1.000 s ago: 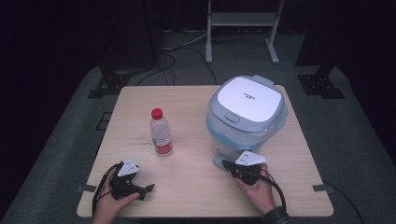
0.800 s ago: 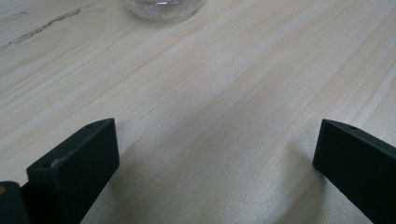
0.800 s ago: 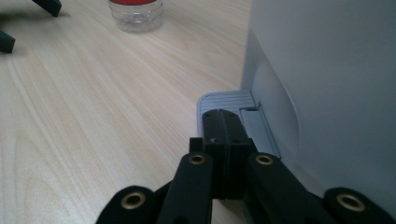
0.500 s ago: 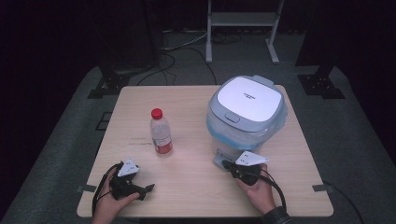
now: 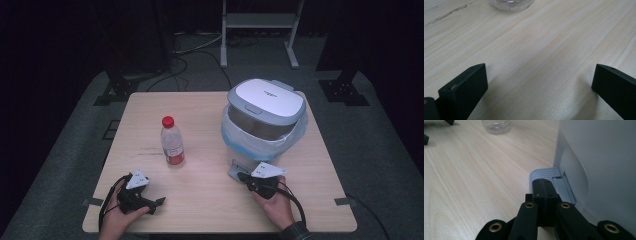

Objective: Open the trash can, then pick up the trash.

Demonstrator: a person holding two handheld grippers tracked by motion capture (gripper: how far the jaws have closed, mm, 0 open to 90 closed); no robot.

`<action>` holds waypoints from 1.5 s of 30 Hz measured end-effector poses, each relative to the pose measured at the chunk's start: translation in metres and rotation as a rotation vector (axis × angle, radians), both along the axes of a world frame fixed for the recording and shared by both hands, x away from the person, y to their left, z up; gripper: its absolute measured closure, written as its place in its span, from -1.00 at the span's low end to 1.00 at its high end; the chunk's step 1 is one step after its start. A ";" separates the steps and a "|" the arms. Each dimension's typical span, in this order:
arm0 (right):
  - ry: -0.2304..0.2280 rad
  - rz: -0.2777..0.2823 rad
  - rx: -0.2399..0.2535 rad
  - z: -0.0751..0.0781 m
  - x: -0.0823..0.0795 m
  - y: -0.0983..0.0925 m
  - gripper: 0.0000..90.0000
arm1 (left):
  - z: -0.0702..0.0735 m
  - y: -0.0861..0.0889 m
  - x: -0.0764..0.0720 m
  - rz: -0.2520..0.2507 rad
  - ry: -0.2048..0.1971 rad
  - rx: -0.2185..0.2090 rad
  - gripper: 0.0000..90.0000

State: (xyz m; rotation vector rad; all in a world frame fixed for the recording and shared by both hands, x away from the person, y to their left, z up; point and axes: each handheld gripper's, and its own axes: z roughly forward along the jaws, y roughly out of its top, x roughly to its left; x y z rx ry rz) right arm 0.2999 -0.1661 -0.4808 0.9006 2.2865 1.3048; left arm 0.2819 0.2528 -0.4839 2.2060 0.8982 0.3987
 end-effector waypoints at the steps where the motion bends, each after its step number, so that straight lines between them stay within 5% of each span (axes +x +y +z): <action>1: 0.000 0.000 0.000 0.000 0.000 0.000 1.00 | 0.000 0.000 0.000 0.000 0.000 0.000 -1.00; 31: 0.037 -0.009 -0.056 -0.001 0.003 0.005 1.00 | 0.000 0.000 0.001 0.000 0.005 -0.001 -1.00; 45: 0.040 -0.012 -0.055 -0.001 0.003 0.005 1.00 | 0.018 0.000 0.004 -0.005 -0.034 -0.070 -1.00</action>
